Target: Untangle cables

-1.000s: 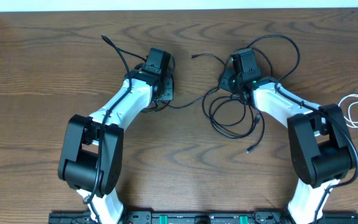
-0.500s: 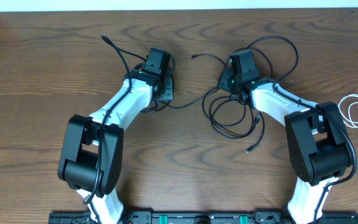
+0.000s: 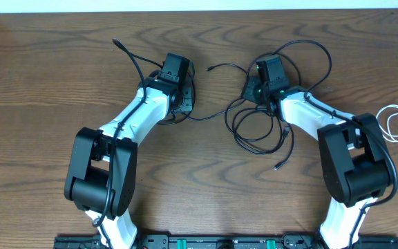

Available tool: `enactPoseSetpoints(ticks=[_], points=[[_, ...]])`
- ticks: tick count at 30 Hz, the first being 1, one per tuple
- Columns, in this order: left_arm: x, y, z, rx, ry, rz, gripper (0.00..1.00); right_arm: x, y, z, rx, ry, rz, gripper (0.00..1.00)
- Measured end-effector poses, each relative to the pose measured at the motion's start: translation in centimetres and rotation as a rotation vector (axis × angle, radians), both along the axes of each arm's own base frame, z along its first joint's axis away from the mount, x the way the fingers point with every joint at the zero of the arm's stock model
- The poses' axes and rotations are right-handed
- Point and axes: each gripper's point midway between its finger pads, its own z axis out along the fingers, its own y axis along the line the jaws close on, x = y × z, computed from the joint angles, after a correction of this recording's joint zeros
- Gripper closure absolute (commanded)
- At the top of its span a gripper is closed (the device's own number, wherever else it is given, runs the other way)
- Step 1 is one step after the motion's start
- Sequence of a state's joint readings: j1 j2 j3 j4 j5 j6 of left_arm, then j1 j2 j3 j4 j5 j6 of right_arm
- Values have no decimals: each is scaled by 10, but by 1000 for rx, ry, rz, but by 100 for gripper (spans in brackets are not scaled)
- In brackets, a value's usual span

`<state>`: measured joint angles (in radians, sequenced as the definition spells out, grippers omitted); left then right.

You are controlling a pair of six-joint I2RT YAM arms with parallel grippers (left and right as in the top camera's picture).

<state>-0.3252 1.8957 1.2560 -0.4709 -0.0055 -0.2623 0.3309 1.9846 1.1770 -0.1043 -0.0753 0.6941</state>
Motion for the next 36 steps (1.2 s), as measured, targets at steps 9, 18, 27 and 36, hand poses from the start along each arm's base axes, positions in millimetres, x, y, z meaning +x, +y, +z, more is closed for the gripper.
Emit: enactPoseSetpoints(ticks=[9, 18, 27, 36], points=[[1, 0, 0, -1, -4, 0, 86, -1, 19, 120, 31, -266, 124, 99], [1, 0, 0, -2, -5, 0, 85, -23, 40, 186, 54, -408, 211, 99], [1, 0, 0, -2, -5, 0, 85, -36, 54, 194, 56, -415, 255, 99], [1, 0, 1, -2, -5, 0, 85, -50, 51, 174, 19, -326, 279, 99]])
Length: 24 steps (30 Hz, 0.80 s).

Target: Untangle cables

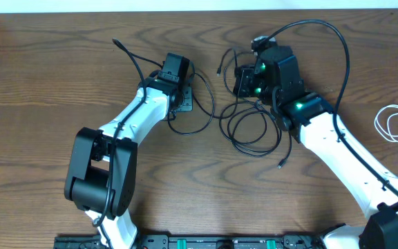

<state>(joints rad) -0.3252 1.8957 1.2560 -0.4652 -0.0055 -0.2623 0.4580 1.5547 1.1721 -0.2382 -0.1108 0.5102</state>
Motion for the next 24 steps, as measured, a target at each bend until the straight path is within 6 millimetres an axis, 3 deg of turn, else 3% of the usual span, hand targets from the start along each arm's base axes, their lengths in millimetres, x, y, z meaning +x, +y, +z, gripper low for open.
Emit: enactPoseSetpoints(ticks=[8, 18, 24], points=[[0, 0, 0, 0, 0, 0, 85, -16, 12, -14, -31, 54, 42, 99], [0, 0, 0, 0, 0, 0, 85, -19, 27, -64, -85, 154, 74, 99], [0, 0, 0, 0, 0, 0, 85, -18, 28, -76, -97, 176, 75, 98]])
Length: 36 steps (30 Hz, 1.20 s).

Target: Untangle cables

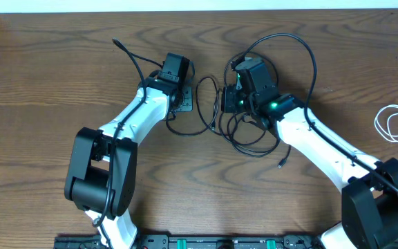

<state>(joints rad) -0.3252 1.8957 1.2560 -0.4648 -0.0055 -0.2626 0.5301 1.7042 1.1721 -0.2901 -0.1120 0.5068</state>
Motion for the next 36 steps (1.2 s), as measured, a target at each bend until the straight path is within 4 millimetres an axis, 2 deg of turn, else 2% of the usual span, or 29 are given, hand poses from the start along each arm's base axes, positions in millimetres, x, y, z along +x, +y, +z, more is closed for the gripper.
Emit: enactPoseSetpoints(ticks=[22, 36], points=[[0, 0, 0, 0, 0, 0, 85, 0, 0, 0, 1, -2, 0, 97], [0, 0, 0, 0, 0, 0, 85, -3, 7, -1, 2, -3, 17, 97]])
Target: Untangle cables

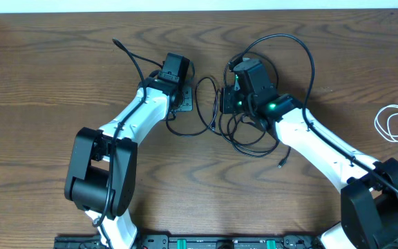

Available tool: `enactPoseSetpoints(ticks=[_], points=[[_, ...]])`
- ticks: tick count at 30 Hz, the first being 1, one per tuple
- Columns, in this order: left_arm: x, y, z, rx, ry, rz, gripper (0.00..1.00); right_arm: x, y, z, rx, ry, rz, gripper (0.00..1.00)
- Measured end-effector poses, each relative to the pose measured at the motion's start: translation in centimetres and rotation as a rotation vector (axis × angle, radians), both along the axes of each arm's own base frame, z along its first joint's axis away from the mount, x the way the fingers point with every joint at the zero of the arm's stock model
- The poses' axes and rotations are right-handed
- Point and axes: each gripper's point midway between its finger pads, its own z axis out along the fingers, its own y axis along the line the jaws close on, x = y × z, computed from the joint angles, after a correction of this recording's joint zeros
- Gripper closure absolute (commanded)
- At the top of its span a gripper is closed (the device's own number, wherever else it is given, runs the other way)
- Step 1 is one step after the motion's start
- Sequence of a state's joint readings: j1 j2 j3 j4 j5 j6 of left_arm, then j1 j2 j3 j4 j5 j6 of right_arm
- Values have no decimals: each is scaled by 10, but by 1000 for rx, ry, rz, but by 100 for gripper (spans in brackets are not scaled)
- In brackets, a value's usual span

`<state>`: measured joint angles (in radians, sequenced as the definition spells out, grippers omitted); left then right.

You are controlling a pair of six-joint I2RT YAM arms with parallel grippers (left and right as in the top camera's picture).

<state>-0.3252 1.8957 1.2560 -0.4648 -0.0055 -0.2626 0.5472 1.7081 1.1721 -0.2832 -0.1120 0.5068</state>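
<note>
A black cable (256,142) lies tangled in loops at mid-table, with a tall loop (308,59) arching over my right arm. One black strand (131,59) runs from the far left to my left gripper (185,98), which sits low at the table, apparently shut on it. A slack loop (206,104) hangs between the two grippers. My right gripper (225,101) points left, close to the left one, and appears shut on the black cable at the tangle's left edge. The fingers of both are mostly hidden by the wrists.
A white cable (396,124) lies coiled by the table's right edge, apart from the black one. A loose black plug end (280,164) rests near my right forearm. The table's back edge runs along the top of the view.
First my right gripper sat in the tangle, with a strand stretched towards the left gripper. Then the right arm reached further back, and the big loop and the slack came with it. Later it stood further left, close to the left gripper, which stayed put throughout.
</note>
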Motion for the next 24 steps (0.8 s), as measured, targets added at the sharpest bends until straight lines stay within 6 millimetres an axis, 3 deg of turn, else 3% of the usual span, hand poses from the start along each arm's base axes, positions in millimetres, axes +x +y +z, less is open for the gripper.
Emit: enactPoseSetpoints(ticks=[6, 15, 19, 23, 24], points=[[0, 0, 0, 0, 0, 0, 84, -8, 14, -12, -12, 18, 35, 97], [0, 0, 0, 0, 0, 0, 84, -15, 36, -45, -32, 54, 83, 95], [0, 0, 0, 0, 0, 0, 84, -13, 36, -63, -56, 72, 77, 94], [0, 0, 0, 0, 0, 0, 84, -11, 32, -83, -92, 90, 59, 87], [0, 0, 0, 0, 0, 0, 85, -10, 31, -88, -100, 94, 55, 81]])
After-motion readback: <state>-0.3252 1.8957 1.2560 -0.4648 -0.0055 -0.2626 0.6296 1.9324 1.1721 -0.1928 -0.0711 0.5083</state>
